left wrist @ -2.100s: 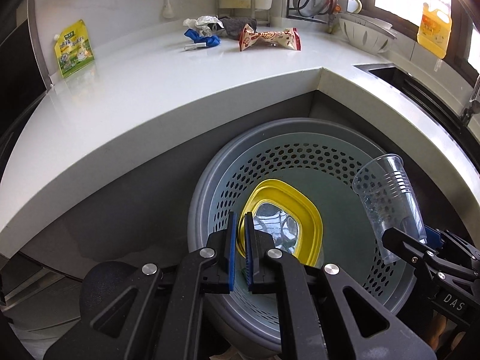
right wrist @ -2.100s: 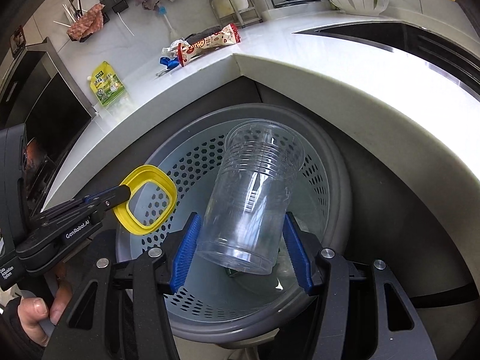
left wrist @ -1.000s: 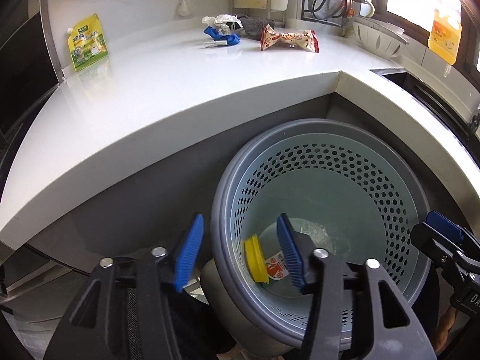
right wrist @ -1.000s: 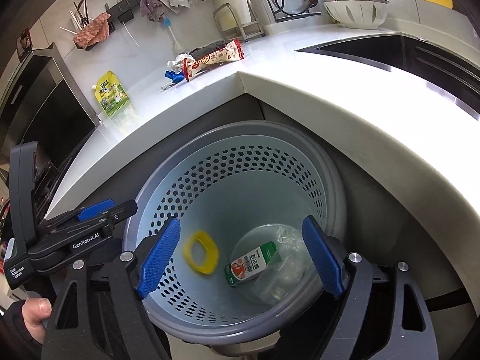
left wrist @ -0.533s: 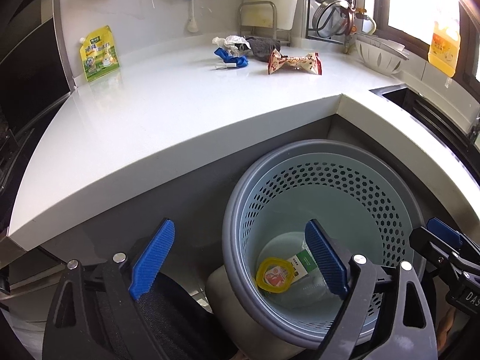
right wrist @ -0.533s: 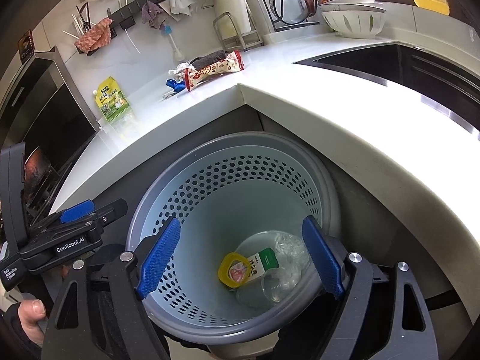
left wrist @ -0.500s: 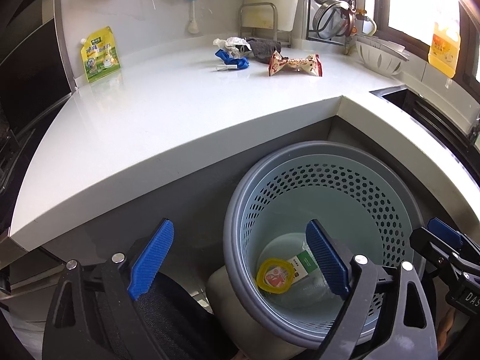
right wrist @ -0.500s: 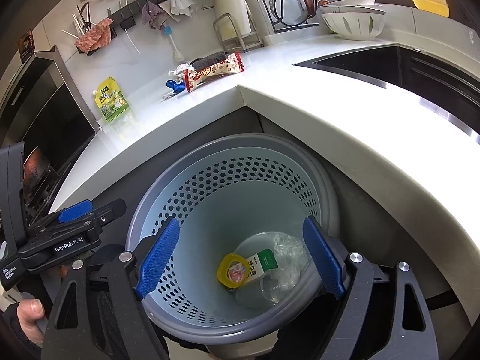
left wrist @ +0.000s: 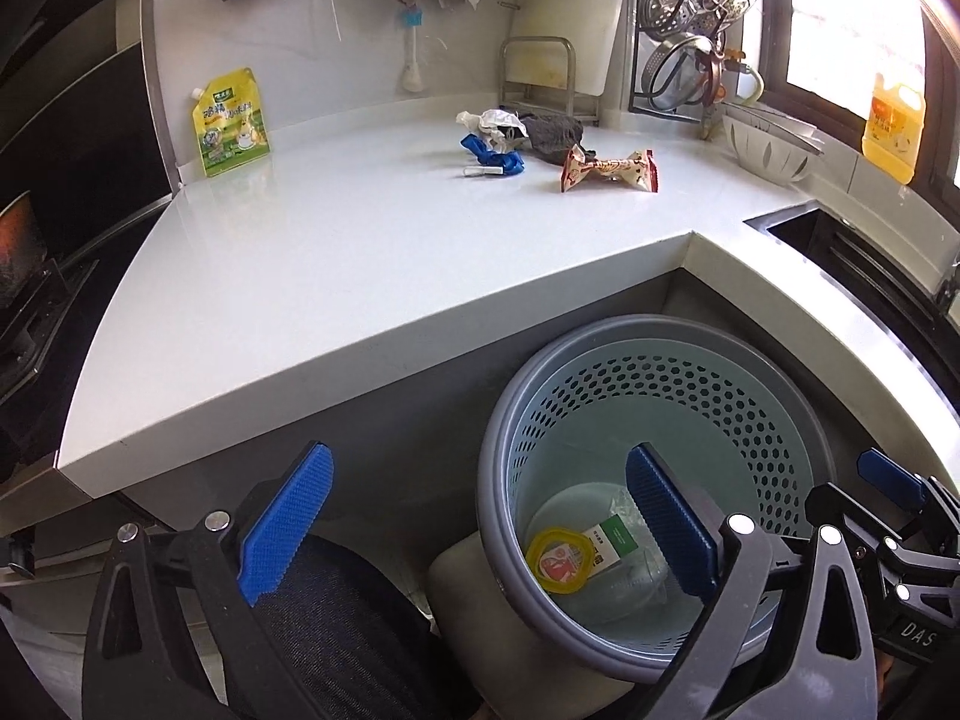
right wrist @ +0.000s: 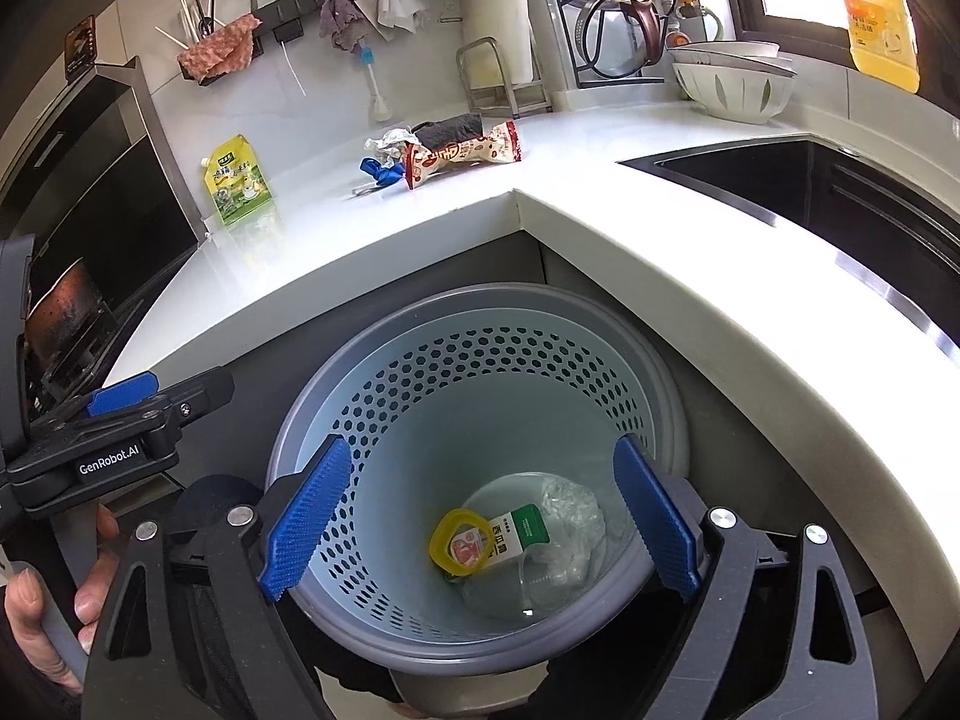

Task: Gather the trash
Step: 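Move both tools back to the counter toward the snack wrapper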

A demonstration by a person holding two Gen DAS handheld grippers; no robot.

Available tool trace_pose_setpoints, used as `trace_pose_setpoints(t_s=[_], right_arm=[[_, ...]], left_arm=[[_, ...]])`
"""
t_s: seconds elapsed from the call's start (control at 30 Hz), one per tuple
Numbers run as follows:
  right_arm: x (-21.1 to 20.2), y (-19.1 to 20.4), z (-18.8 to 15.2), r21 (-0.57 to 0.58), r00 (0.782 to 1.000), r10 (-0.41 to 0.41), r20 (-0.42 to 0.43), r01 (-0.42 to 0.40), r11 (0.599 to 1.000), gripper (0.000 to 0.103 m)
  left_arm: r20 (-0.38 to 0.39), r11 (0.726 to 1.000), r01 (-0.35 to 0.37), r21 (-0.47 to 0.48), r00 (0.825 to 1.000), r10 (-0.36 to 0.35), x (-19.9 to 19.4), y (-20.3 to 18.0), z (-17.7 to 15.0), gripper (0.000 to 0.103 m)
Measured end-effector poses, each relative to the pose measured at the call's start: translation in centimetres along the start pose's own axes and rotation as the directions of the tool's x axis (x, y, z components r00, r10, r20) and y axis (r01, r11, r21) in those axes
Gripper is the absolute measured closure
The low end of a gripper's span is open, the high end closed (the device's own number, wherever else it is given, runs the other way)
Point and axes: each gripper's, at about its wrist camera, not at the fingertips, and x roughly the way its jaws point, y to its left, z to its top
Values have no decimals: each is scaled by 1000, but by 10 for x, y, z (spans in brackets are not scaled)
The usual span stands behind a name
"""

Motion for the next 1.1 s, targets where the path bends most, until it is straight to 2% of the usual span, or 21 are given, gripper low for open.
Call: trace_pose_setpoints(t_s=[0.57,0.9,1.1], right_arm=[[-25,17,22,-32,995,-17,99,20,999,15],[-13,17,71,-108,990,20,137,-5,994,15],[19,14,109,-155,994,43,101,-27,988,15]], left_arm=[[56,999,1,-38,998,1,-22,13,15,6],[112,999,-32,-29,993,36,-17,12,55,6],[118,998,-30,-51,992,35,4,14,87,6]])
